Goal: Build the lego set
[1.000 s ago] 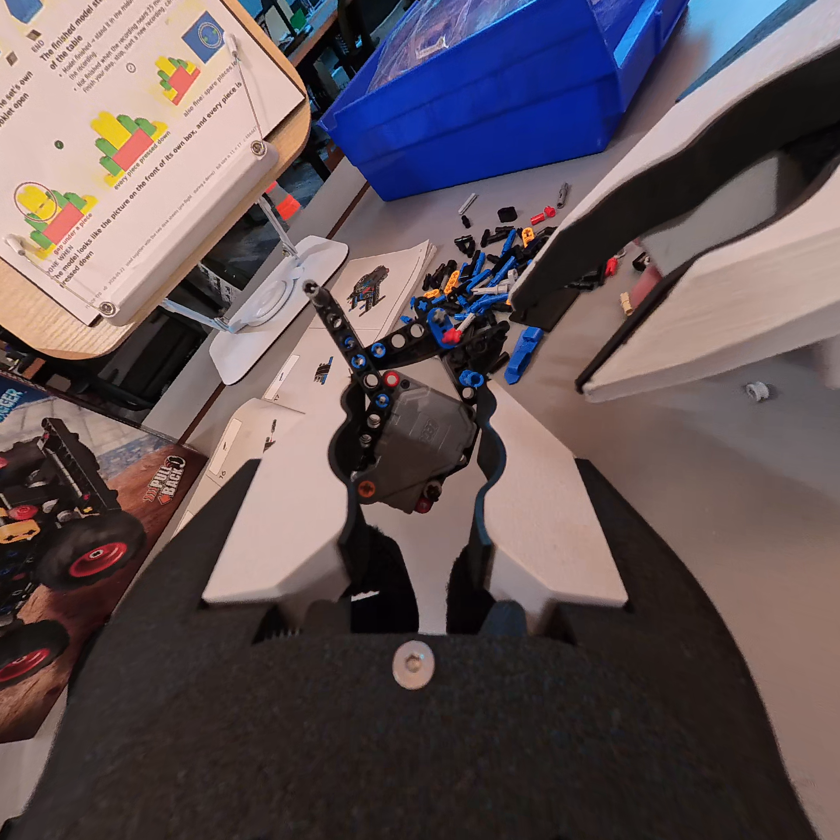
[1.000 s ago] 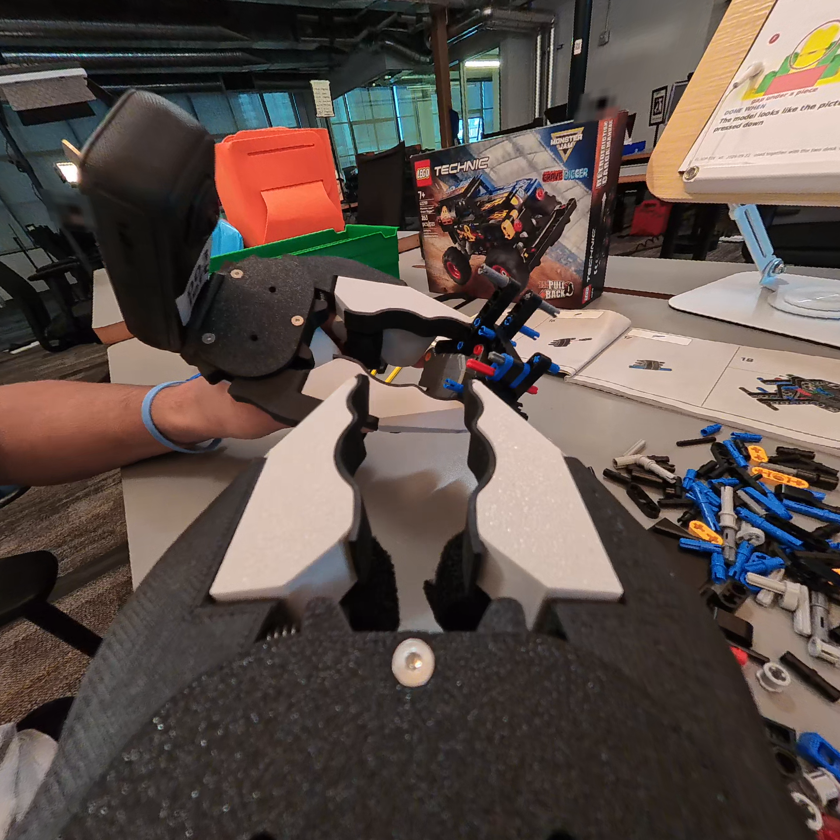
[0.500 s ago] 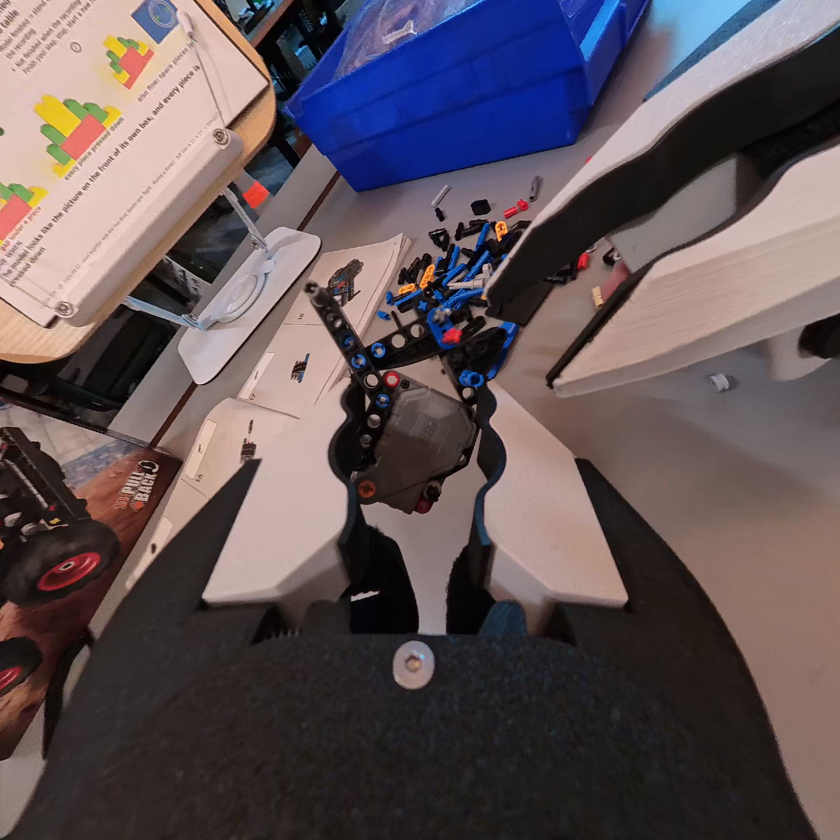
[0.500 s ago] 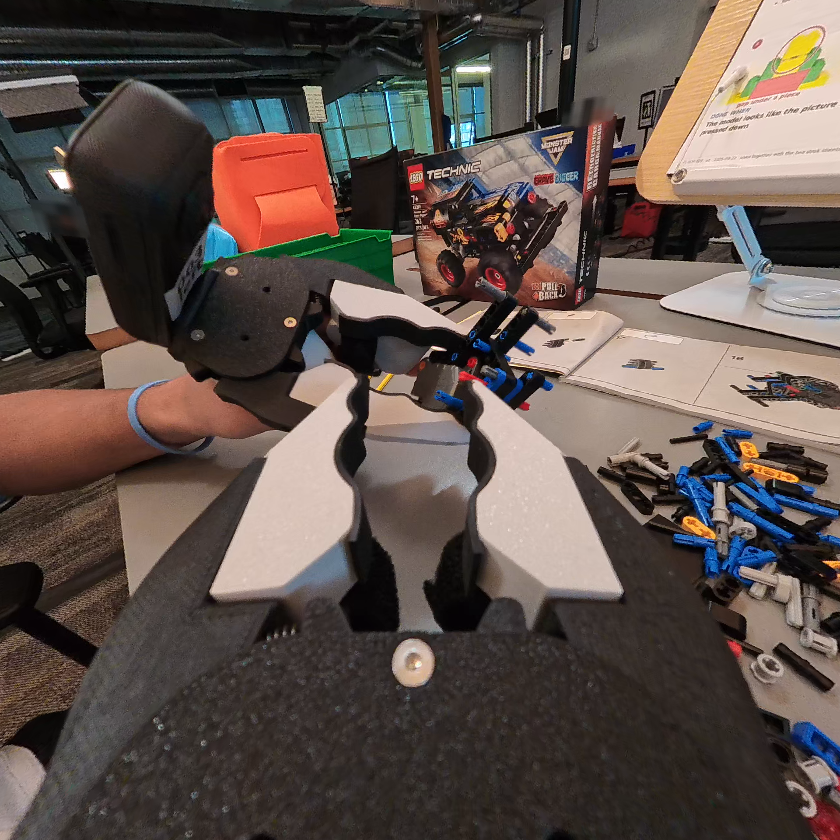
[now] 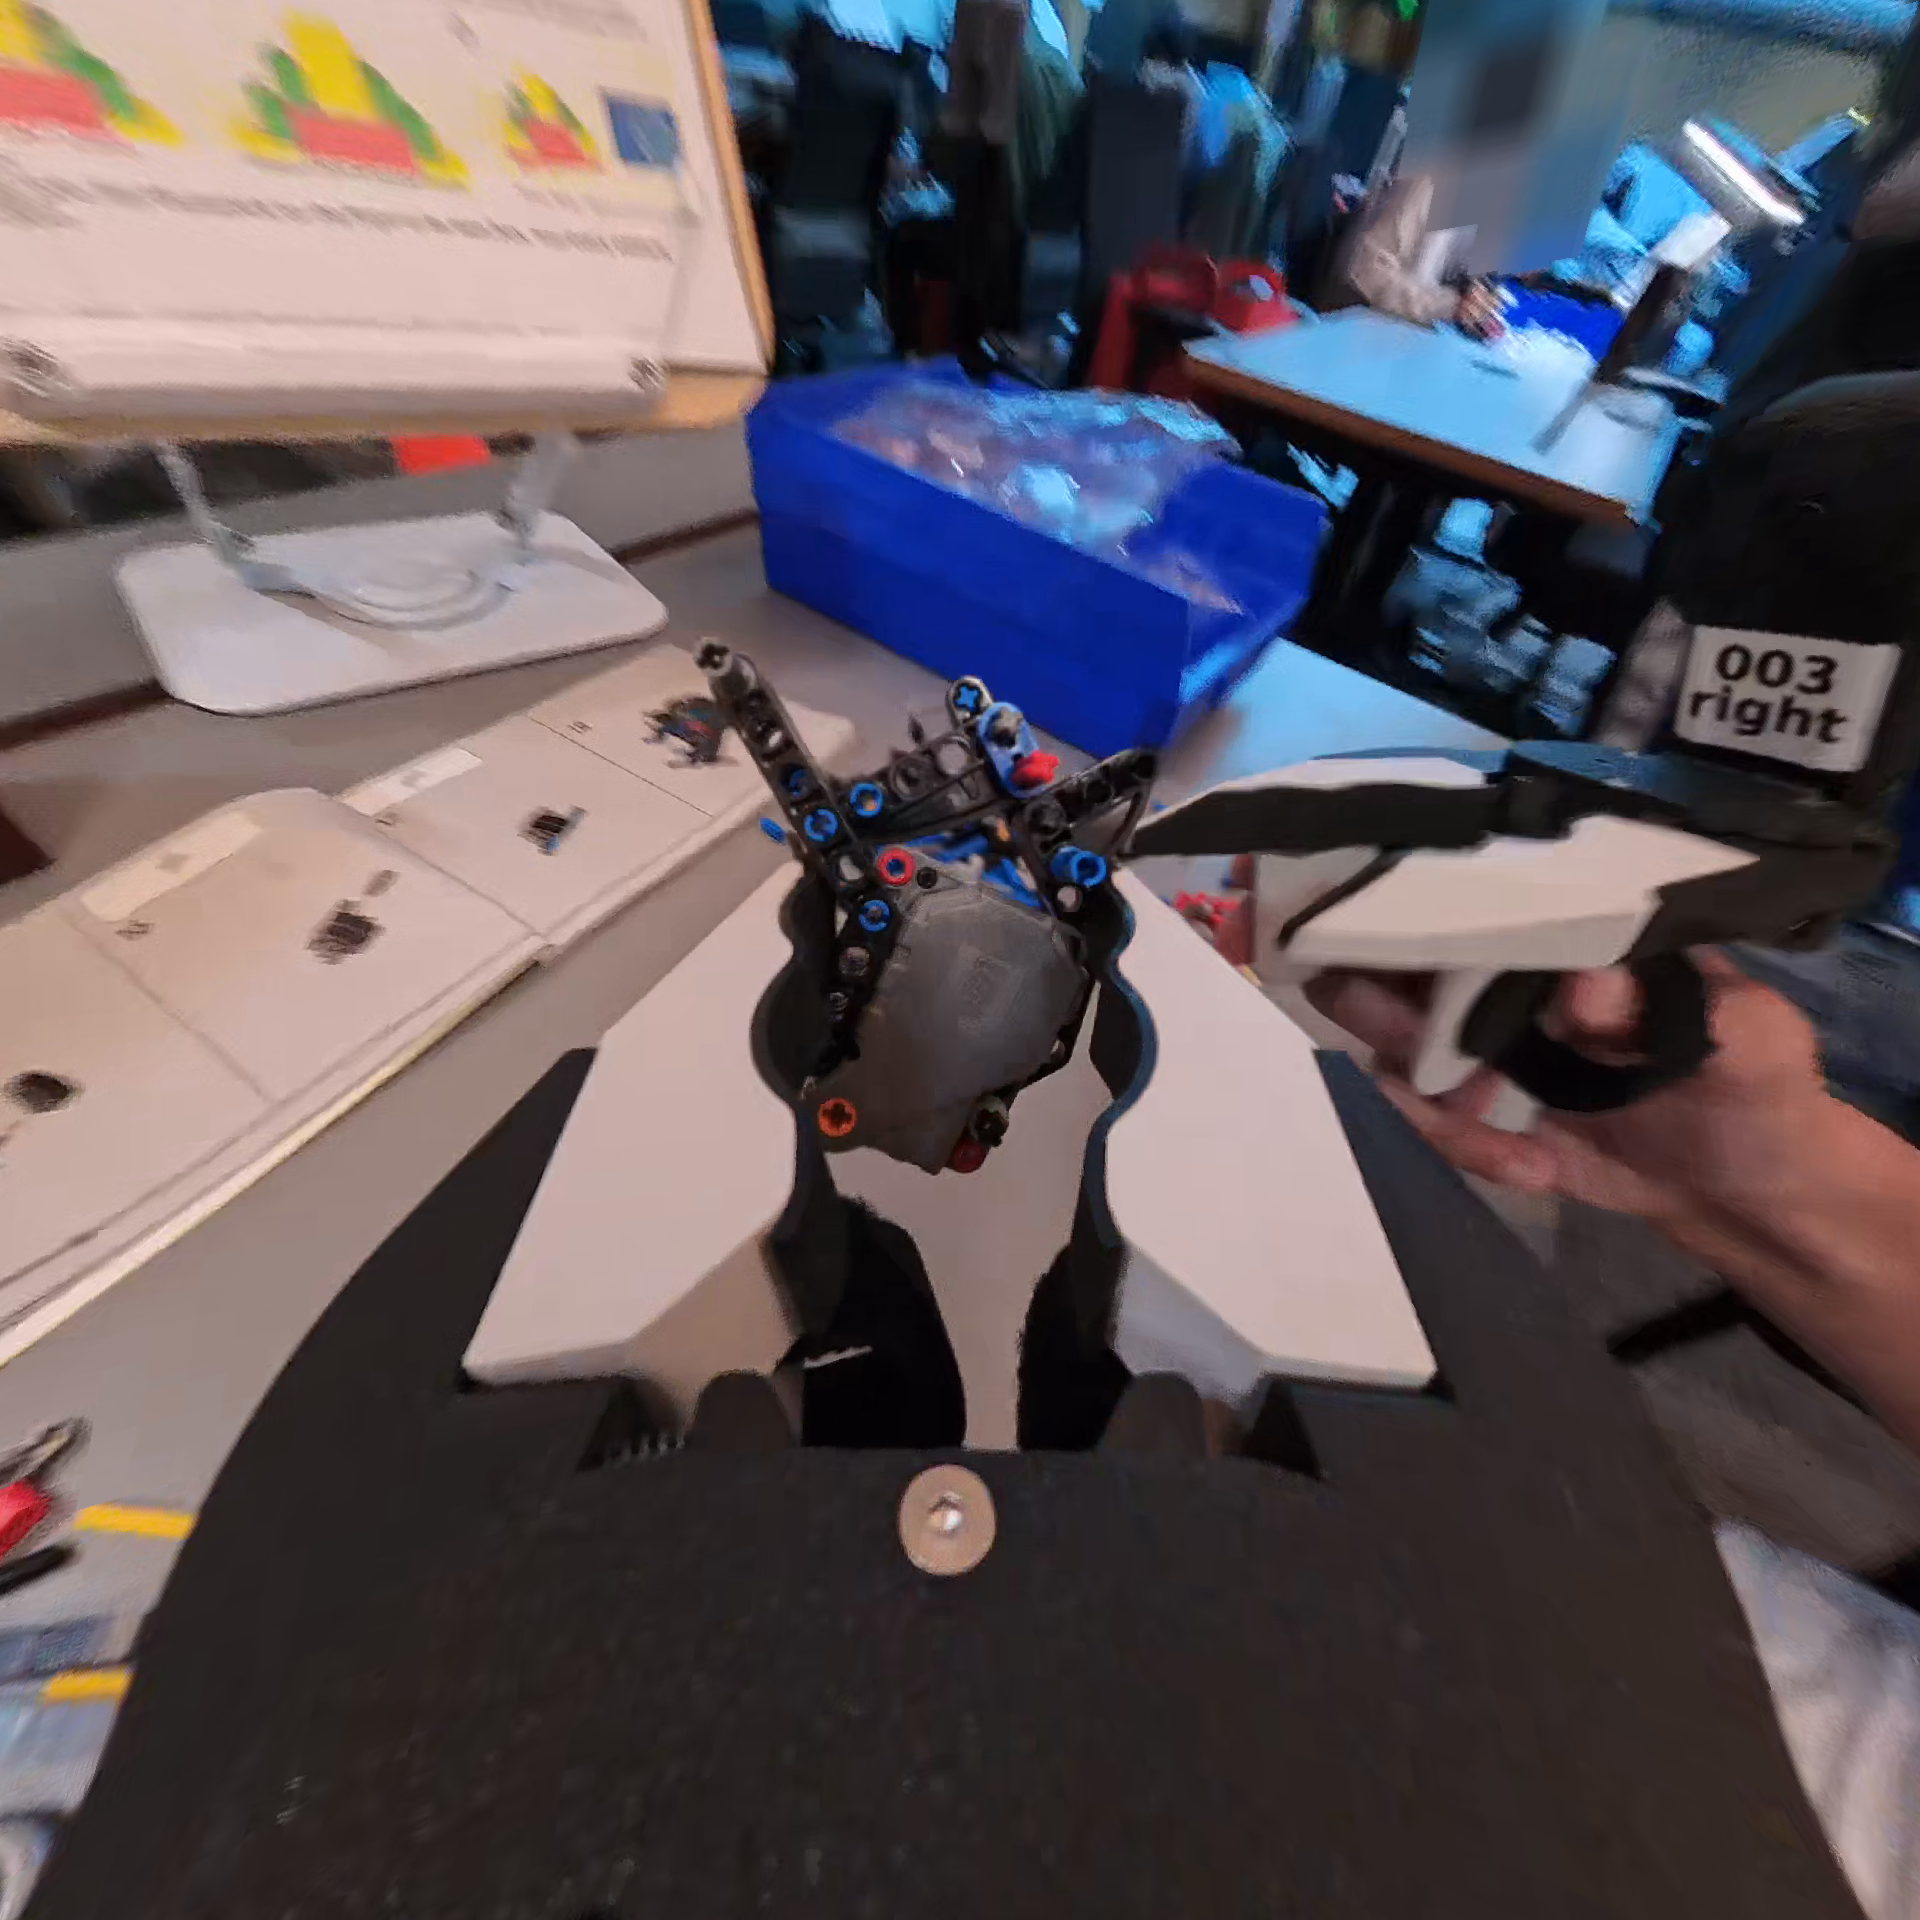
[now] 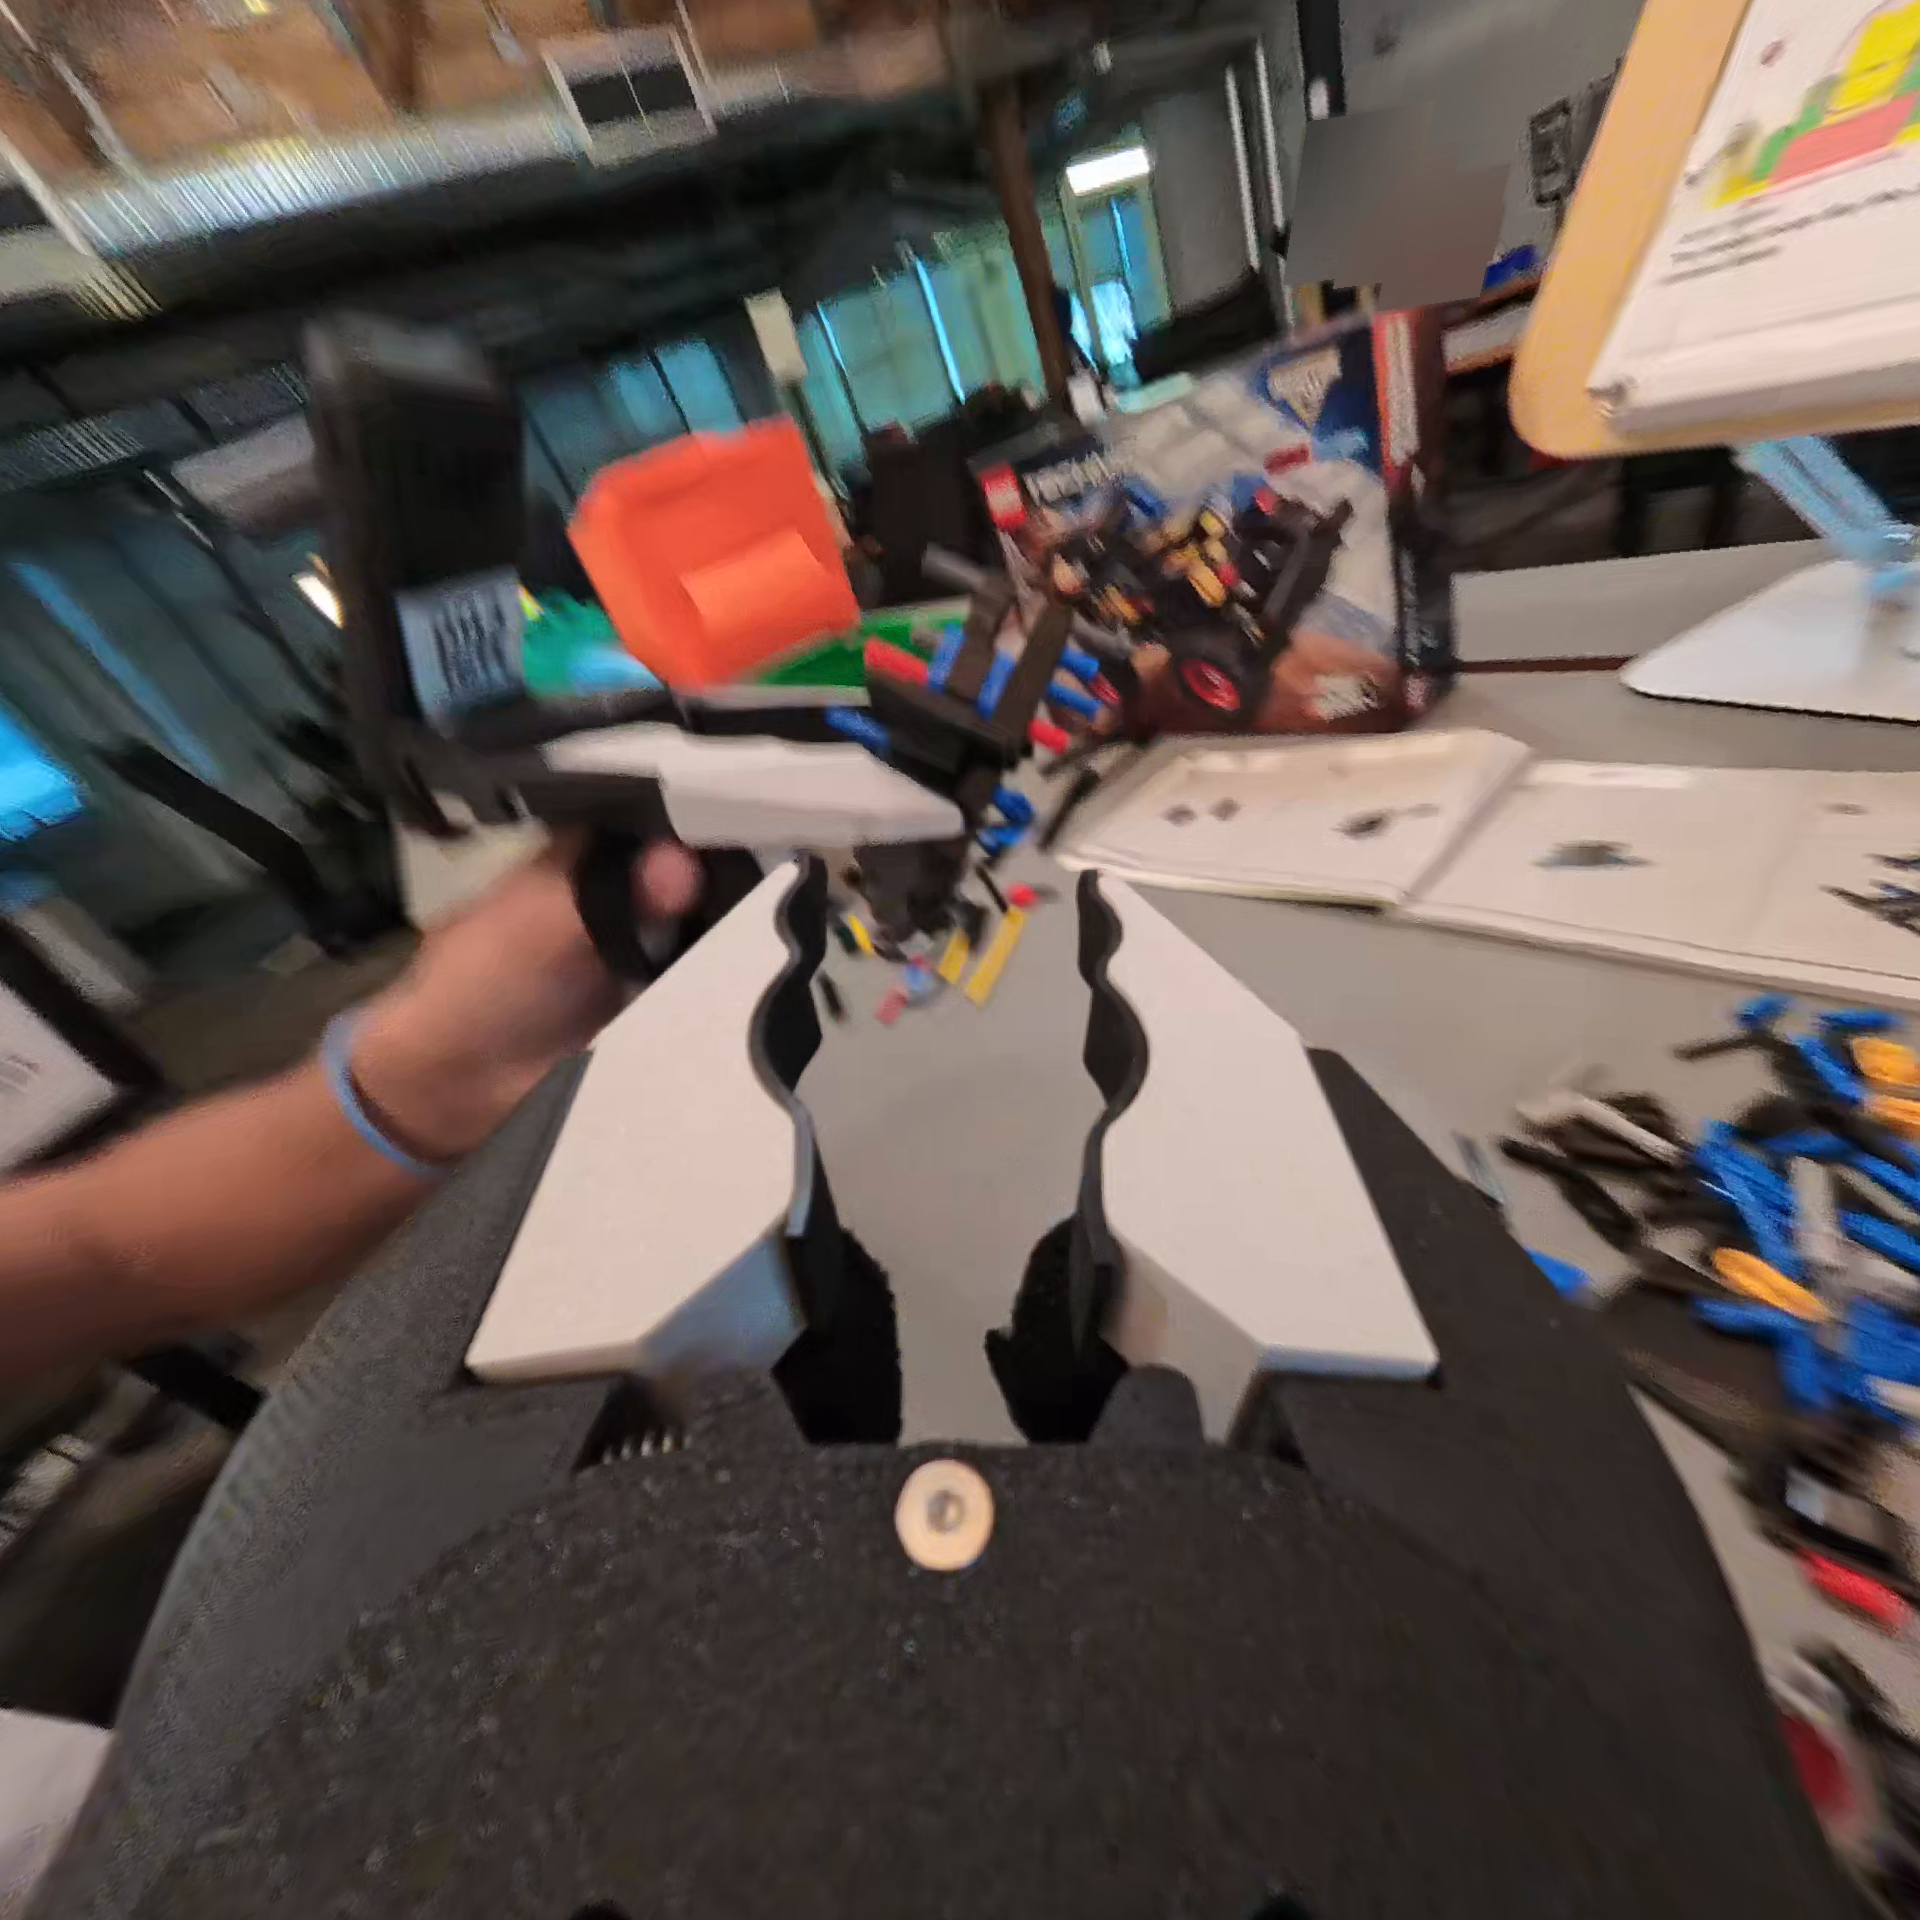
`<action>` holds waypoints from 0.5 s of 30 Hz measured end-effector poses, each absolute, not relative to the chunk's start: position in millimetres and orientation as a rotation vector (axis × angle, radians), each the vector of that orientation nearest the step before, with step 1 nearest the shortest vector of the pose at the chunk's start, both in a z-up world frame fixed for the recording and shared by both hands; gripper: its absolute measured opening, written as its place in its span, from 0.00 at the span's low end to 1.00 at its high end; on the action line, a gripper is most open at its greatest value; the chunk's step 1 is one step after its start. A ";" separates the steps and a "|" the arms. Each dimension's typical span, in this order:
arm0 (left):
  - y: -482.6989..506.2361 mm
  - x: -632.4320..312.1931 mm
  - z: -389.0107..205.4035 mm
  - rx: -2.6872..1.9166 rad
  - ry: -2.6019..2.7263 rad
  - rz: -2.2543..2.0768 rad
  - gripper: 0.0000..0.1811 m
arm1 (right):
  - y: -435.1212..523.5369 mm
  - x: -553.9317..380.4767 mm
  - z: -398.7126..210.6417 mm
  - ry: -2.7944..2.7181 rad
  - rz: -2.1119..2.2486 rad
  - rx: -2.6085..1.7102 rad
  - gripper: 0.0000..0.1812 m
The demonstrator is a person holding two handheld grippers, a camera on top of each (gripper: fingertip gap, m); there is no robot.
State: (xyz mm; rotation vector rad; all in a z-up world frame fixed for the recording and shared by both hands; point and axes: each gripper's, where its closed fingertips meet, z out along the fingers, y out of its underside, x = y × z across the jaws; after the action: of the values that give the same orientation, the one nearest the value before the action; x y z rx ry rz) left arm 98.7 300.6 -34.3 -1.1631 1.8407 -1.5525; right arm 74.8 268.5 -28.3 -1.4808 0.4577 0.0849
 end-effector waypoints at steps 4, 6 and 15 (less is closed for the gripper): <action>301.4 82.7 -17.2 -1.154 1.641 -1.593 0.26 | 285.6 65.3 -1.4 0.441 0.211 -1.388 0.30; 297.7 76.8 -15.7 -1.134 1.593 -1.559 0.26 | 290.9 59.5 2.4 0.424 0.269 -1.372 0.29; 284.1 61.7 -21.6 -1.002 1.533 -1.256 0.30 | 287.7 54.9 2.6 0.423 0.402 -1.377 0.20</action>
State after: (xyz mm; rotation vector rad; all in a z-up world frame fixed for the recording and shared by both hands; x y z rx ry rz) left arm 61.7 284.1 -21.6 -1.0020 1.5332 -1.2557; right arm 54.9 287.7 2.6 -1.3771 0.4233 0.4017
